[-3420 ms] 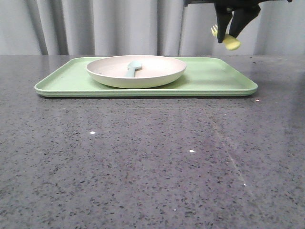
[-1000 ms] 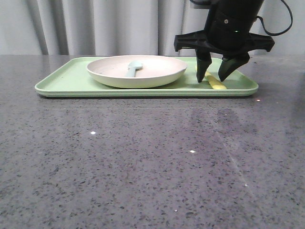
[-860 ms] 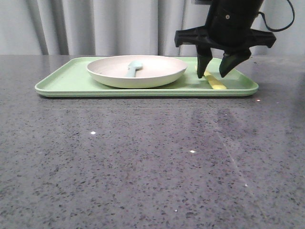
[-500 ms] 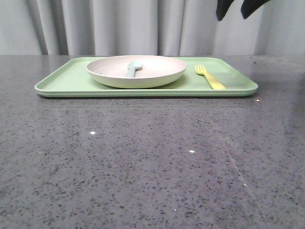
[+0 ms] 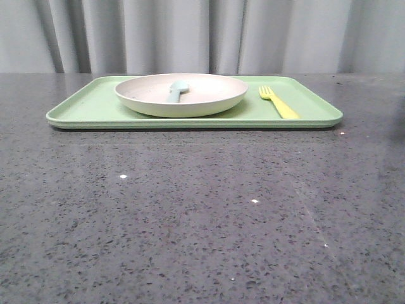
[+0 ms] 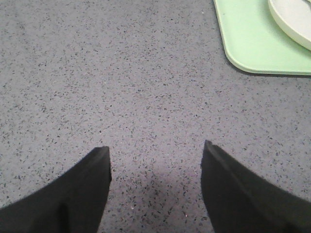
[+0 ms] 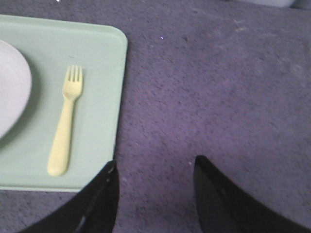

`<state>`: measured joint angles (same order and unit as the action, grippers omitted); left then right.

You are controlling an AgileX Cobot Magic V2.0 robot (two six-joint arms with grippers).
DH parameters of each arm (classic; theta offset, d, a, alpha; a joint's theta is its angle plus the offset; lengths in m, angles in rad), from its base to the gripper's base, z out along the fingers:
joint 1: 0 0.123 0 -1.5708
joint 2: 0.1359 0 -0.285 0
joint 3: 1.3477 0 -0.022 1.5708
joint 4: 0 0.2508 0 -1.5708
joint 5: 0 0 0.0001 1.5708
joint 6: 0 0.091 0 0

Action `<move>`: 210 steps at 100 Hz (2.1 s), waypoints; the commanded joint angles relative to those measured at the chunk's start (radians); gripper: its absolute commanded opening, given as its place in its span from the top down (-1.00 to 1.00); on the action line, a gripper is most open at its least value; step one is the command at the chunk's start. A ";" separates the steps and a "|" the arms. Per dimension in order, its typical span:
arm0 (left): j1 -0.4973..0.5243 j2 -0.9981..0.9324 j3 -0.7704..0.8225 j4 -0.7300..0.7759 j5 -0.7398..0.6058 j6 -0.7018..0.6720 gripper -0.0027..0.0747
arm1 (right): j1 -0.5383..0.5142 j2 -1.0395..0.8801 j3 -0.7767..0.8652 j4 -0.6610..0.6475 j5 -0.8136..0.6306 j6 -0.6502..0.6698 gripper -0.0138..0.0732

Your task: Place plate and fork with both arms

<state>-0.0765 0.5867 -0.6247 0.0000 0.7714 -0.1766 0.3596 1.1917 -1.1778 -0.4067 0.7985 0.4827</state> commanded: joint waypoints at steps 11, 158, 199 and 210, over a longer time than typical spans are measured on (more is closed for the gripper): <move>0.002 0.002 -0.026 0.000 -0.065 -0.006 -0.12 | -0.077 -0.210 0.143 -0.043 -0.051 -0.011 -0.17; 0.002 0.002 -0.026 0.000 -0.065 -0.006 0.78 | -0.098 -0.773 0.605 -0.039 -0.034 -0.011 0.96; 0.002 0.002 -0.026 0.000 -0.065 -0.006 0.98 | -0.098 -0.773 0.605 -0.039 -0.034 -0.011 0.96; 0.002 0.002 -0.026 0.000 -0.065 -0.006 0.98 | -0.098 -0.773 0.605 -0.039 -0.034 -0.011 0.96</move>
<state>-0.0765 0.5867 -0.6247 0.0000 0.7714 -0.1766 0.2704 0.4127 -0.5493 -0.4159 0.8186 0.4827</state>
